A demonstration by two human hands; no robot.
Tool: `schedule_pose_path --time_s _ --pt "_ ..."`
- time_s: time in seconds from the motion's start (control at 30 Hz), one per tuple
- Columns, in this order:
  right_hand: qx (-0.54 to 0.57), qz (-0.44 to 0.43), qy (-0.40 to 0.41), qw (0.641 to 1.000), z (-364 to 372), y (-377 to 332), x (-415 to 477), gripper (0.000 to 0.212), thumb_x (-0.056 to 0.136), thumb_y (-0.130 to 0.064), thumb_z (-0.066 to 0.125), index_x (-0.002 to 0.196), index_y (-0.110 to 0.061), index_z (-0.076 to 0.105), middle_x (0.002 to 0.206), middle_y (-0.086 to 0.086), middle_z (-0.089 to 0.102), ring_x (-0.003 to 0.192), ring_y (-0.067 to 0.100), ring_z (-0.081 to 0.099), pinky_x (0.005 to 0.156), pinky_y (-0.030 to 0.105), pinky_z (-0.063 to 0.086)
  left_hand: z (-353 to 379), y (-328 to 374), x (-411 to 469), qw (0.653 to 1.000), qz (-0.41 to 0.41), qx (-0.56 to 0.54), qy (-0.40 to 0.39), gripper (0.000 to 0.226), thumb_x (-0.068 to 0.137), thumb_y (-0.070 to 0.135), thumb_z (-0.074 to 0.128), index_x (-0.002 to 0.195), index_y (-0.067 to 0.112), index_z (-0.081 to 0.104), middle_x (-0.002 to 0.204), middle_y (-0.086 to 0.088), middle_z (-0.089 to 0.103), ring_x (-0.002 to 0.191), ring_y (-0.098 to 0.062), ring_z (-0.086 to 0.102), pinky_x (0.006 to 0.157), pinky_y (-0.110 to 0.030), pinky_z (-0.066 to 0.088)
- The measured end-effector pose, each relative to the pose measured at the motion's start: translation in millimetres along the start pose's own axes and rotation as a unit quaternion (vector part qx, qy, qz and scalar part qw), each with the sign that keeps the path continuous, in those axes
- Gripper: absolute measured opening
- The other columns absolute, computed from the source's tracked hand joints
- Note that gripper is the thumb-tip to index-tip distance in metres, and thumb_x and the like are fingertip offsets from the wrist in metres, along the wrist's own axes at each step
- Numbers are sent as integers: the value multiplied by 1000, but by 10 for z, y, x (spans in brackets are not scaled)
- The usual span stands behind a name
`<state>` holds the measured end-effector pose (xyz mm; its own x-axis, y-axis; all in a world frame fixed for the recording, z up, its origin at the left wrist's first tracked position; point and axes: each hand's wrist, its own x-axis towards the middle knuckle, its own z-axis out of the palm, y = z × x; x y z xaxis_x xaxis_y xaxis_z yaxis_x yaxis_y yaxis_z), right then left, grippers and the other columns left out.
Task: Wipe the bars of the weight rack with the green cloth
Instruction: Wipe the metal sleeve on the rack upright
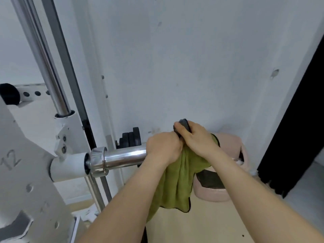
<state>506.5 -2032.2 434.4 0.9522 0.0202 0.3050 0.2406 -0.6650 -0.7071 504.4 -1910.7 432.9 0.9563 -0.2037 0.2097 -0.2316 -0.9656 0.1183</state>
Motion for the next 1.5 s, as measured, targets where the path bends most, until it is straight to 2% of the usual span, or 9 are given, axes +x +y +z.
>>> schedule_pose_path --time_s 0.2,0.3,0.43,0.57,0.7,0.87,1.13,1.4,1.5 --pt "-251 -1 81 965 -194 589 -124 51 93 -63 15 78 -29 50 90 -4 62 95 23 58 94 51 39 -42 -95 151 997 -52 -56 -4 42 101 46 25 91 18 55 103 -8 66 82 -27 55 63 -31 33" --pt "-335 17 53 940 -70 401 -105 53 99 -53 15 81 -26 58 97 -2 64 106 20 55 109 56 22 -49 -190 62 996 -66 -37 41 27 98 25 37 120 14 48 110 -9 63 93 -30 57 74 -36 36" --pt "-358 -30 25 933 248 107 -75 52 101 -39 19 90 -19 66 96 2 68 101 23 60 111 50 21 -112 -268 -149 980 -50 -19 189 74 86 14 53 150 15 16 153 -13 24 136 -32 28 105 -50 28" --pt "-21 -10 81 996 29 182 -144 30 97 -18 43 116 -21 65 124 -6 63 120 13 53 110 34 32 139 41 -448 985 130 53 96 83 80 56 54 146 14 25 146 -10 36 132 -30 36 110 -45 28" --pt "275 146 252 916 -224 469 -248 33 95 -12 42 121 -20 60 122 -10 57 115 8 51 98 24 39 327 347 -158 980 110 155 65 78 81 39 65 140 6 25 129 -14 49 117 -32 48 99 -42 35" --pt "462 267 142 834 -91 704 -385 36 98 -35 41 109 -11 66 105 10 72 99 21 65 90 41 52 365 863 175 977 163 120 65 48 89 24 56 131 12 36 120 -11 53 105 -30 56 73 -36 37" --pt "38 91 200 975 -247 347 -354 51 101 -37 34 151 -31 24 159 -5 20 147 15 12 119 44 13 172 365 138 982 164 51 75 35 101 39 28 97 16 54 90 -8 64 78 -32 61 59 -33 35" --pt "-103 -45 -1 994 450 -273 -130 46 101 -42 32 146 -30 35 151 -6 38 137 17 37 109 42 25 -189 -695 -544 988 -92 -62 111 17 97 18 34 88 17 49 86 -4 58 82 -29 59 61 -33 33" --pt "-195 -20 -24 980 503 -338 -45 41 99 -49 25 121 -33 55 124 -2 62 115 23 55 94 42 29 -601 -809 -630 898 -247 -295 212 26 100 19 28 85 15 49 86 -2 54 82 -26 53 69 -33 38"
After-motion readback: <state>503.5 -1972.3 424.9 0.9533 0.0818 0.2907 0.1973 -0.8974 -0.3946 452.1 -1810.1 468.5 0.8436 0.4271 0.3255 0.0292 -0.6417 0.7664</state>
